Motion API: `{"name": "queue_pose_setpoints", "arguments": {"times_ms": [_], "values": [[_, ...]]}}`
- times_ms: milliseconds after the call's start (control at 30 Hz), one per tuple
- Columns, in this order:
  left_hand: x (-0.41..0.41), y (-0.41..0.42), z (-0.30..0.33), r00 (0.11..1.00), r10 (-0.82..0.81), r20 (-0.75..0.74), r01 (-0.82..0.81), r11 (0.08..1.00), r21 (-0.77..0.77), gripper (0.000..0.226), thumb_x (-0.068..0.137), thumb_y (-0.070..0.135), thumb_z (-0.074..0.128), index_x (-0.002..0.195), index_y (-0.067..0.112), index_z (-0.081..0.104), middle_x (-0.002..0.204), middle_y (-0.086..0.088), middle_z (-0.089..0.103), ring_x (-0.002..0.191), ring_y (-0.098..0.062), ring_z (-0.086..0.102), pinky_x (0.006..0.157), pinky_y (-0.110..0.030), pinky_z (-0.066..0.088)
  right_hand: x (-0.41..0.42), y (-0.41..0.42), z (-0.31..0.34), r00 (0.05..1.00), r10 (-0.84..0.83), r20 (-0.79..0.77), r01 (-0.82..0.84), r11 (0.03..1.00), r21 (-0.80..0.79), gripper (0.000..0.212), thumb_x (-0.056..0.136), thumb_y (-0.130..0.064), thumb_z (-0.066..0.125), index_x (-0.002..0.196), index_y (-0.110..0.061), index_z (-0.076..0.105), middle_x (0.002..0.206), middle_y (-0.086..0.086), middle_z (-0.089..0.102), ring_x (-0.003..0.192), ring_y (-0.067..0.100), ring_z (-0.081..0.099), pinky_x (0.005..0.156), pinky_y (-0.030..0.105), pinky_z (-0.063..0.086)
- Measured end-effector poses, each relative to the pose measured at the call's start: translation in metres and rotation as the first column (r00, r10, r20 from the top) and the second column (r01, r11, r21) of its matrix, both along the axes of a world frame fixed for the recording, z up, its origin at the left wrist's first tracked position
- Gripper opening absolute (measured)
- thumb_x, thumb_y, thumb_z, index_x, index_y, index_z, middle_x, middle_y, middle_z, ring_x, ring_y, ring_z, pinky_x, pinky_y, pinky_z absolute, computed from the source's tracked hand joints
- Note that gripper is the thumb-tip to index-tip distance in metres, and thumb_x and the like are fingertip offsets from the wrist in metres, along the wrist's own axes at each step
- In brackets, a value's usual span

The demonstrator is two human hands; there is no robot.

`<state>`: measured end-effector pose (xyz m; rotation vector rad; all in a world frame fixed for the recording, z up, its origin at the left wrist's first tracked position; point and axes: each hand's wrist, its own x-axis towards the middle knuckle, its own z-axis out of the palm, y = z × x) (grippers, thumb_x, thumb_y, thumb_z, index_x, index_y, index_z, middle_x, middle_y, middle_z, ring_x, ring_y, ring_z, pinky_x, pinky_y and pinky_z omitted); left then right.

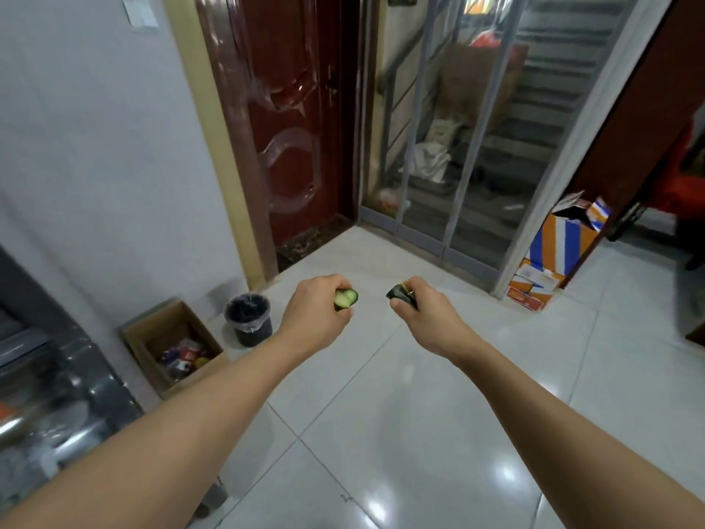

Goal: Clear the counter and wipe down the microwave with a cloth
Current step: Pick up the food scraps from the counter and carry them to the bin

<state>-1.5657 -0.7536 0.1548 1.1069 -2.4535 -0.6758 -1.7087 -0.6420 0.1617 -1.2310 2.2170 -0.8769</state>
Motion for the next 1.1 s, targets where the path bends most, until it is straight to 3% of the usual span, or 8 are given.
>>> {"name": "queue_pose_setpoints", "arguments": {"times_ms": [367,600,800,967,1100], "values": [[-0.118,-0.161,-0.016,0.996,0.091,-0.003,-0.091,0.996,-0.012,0.03,0.081,0.019,0.07,0.111,0.02,0.065,0.107,-0.003,0.068,0.1,-0.023,0.06,0.083,-0.031,0.05,-0.119,-0.161,-0.007,0.995,0.086,-0.052,-0.083,0.995,0.06,0.016,0.097,-0.031,0.046,0.105,-0.016,0.046,0.088,0.001,0.053,0.069,0.011,0.048,0.055,0.024,0.038],[-0.162,-0.248,-0.014,0.983,0.183,-0.01,-0.183,0.983,0.01,0.028,0.079,0.021,0.07,0.106,0.025,0.065,0.105,0.002,0.068,0.097,-0.02,0.061,0.076,-0.027,0.046,-0.169,-0.259,-0.012,0.988,0.148,-0.043,-0.144,0.986,0.081,0.019,0.096,-0.033,0.046,0.108,-0.017,0.047,0.093,0.005,0.057,0.077,0.017,0.054,0.072,0.036,0.048],[-0.175,-0.305,-0.015,0.953,0.304,0.002,-0.304,0.953,0.006,0.028,0.081,0.018,0.07,0.109,0.02,0.066,0.105,-0.001,0.069,0.097,-0.02,0.061,0.074,-0.021,0.04,-0.2,-0.341,-0.016,0.958,0.286,-0.025,-0.284,0.957,0.064,0.021,0.097,-0.031,0.047,0.111,-0.015,0.048,0.095,0.004,0.057,0.078,0.016,0.053,0.064,0.028,0.043],[-0.193,-0.352,-0.016,0.89,0.456,0.0,-0.456,0.89,0.015,0.031,0.079,0.017,0.072,0.11,0.02,0.066,0.107,-0.004,0.069,0.101,-0.025,0.062,0.085,-0.033,0.051,-0.233,-0.418,-0.02,0.902,0.429,-0.056,-0.426,0.903,0.049,0.023,0.096,-0.031,0.048,0.111,-0.013,0.048,0.088,0.0,0.054,0.076,0.014,0.051,0.062,0.027,0.037],[-0.217,-0.384,-0.014,0.821,0.57,-0.027,-0.568,0.821,0.053,0.03,0.078,0.013,0.072,0.107,0.016,0.068,0.104,-0.006,0.07,0.099,-0.026,0.063,0.086,-0.032,0.05,-0.265,-0.479,-0.019,0.833,0.548,-0.073,-0.546,0.837,0.043,0.019,0.096,-0.029,0.049,0.103,-0.011,0.049,0.081,-0.001,0.051,0.071,0.012,0.048,0.055,0.027,0.034]]}}
